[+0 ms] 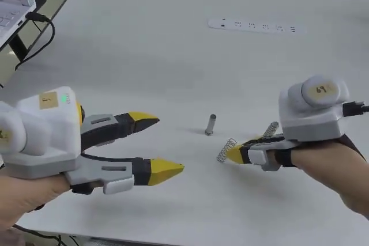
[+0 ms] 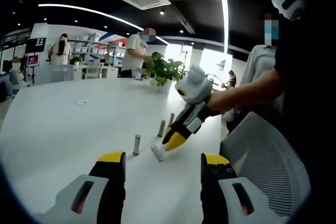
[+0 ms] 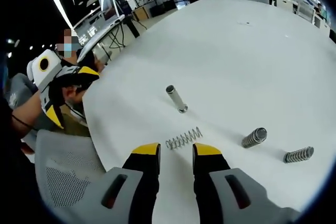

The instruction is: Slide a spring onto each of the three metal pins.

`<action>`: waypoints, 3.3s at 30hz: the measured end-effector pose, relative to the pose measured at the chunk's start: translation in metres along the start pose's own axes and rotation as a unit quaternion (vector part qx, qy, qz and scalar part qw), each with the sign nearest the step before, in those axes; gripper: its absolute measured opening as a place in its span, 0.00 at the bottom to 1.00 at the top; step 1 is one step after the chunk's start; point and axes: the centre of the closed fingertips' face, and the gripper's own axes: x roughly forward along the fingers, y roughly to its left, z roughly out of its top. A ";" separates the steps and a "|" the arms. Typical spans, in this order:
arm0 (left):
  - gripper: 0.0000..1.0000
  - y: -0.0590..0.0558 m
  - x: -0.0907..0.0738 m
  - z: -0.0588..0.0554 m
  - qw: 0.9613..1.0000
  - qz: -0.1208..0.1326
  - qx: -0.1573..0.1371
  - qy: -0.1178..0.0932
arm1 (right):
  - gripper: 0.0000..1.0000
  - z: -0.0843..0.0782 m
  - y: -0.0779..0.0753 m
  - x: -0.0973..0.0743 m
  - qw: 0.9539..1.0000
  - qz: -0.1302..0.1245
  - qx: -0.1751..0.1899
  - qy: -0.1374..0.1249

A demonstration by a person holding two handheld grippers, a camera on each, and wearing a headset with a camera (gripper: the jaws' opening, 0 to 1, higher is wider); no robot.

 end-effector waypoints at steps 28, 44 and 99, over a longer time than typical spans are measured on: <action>0.47 0.008 -0.012 -0.007 1.000 -0.003 0.010 0.003 | 0.21 -0.003 -0.009 0.028 0.996 -0.076 0.033 0.034; 0.41 0.007 -0.013 -0.009 1.000 0.002 -0.002 -0.002 | 0.09 -0.007 -0.015 0.025 0.994 -0.076 -0.057 0.053; 0.35 -0.021 0.053 0.000 1.000 -0.007 -0.003 0.016 | 0.08 -0.003 -0.027 -0.086 0.988 0.011 -0.149 -0.024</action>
